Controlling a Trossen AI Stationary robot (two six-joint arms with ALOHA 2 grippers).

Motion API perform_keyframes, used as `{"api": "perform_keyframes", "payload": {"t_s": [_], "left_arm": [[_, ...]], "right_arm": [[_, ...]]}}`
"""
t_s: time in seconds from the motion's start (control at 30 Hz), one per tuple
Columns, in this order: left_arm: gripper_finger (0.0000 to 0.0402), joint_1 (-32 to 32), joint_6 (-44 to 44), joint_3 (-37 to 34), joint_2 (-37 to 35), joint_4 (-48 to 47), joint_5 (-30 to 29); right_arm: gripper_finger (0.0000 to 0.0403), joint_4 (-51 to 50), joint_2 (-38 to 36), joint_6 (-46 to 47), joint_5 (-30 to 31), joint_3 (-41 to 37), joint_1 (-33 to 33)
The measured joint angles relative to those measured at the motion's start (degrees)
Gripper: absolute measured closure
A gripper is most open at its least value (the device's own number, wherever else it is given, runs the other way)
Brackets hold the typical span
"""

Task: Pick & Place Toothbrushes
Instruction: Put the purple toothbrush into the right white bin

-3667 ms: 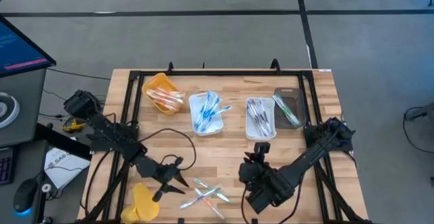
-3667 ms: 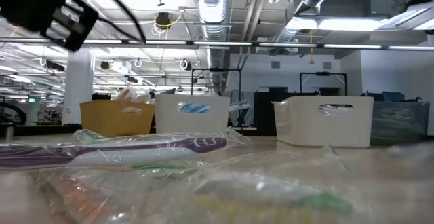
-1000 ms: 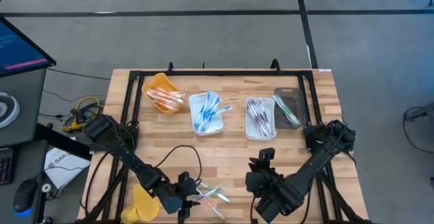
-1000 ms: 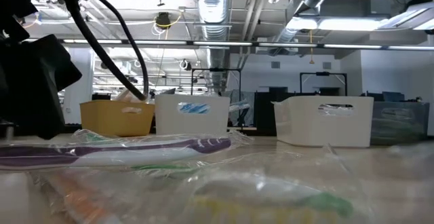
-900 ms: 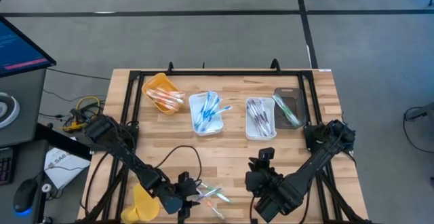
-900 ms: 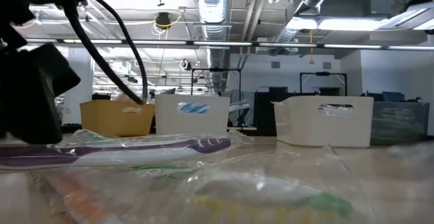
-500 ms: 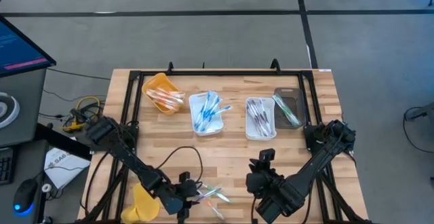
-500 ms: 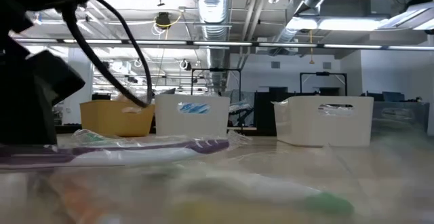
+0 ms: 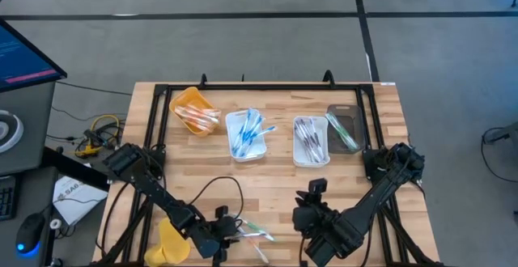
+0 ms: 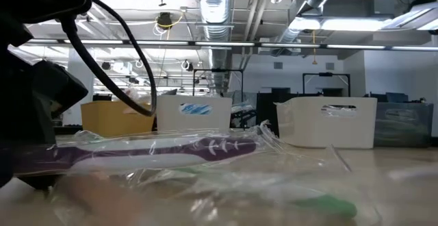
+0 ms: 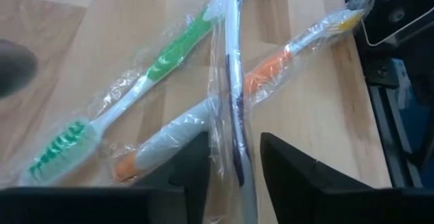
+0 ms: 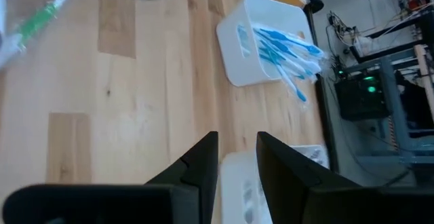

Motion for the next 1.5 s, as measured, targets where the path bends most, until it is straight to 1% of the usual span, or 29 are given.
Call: {"api": "perform_keyframes", "payload": {"t_s": [0.07,0.13,0.27,0.37,0.43,0.5,0.63,0.7,0.8,0.93,1.03,1.2,1.4,1.5], "left_arm": [[0.029,0.0,0.38,-0.03,-0.41,-0.05,0.32],[0.0307,0.07,2.52,-0.13,-0.96,-0.47,0.94],[0.0351,0.1,4.13,-0.36,-2.24,-1.77,2.13],[0.0384,0.08,4.59,-0.38,-2.86,-1.91,2.69],[0.0387,0.14,5.51,-0.36,-2.92,-1.49,3.1],[0.0381,0.17,5.64,-0.36,-2.92,-1.52,3.39],[0.0371,0.44,6.52,-0.36,-3.37,-1.45,3.72],[0.0376,0.48,8.6,-0.36,-4.66,-1.45,5.15],[0.0385,0.48,10.81,-0.36,-8.09,-1.98,5.08],[0.0382,0.33,11.86,-0.3,-12.74,-2.49,-0.42],[0.0377,0.33,11.91,-0.29,-15.21,-2.73,-5.03],[0.0383,-0.07,15.89,-0.25,-16.45,-2.21,-12.36],[0.0381,-0.11,16.42,-0.25,-16.45,-0.71,-17.07],[0.0382,-0.11,18.95,-0.25,-16.45,2.3,-18.51]], "right_arm": [[0.0307,2.46,-0.01,-0.02,0.02,-1.27,0.0],[0.0307,5.87,0.01,0.0,0.0,-3.13,0.0],[0.0307,12.06,0.01,-0.17,-0.31,-7.7,-0.12],[0.0307,14.63,0.01,-0.13,-0.53,-10.92,-0.38],[0.0307,16.49,0.01,-0.15,-2.68,-12.73,-0.65],[0.0307,16.7,0.04,-0.13,-4.68,-13.9,-1.15],[0.0307,19.58,0.04,0.38,-6.28,-15.51,-2.21],[0.0307,22.44,0.01,0.37,-6.47,-15.77,-2.64],[0.0307,26.12,0.04,-2.38,-8.68,-16.18,-3.32],[0.0307,32.22,0.04,-6.74,-10.58,-16.14,-3.91],[0.0307,37.66,0.04,-10.91,-10.6,-16.11,-4.02],[0.0307,44.32,0.04,-17.89,-10.6,-16.11,-3.78],[0.0307,47.64,0.04,-18.17,-10.66,-16.11,-2.47],[0.0307,49.11,0.04,-19.23,-10.67,-16.11,-2.34]]}}
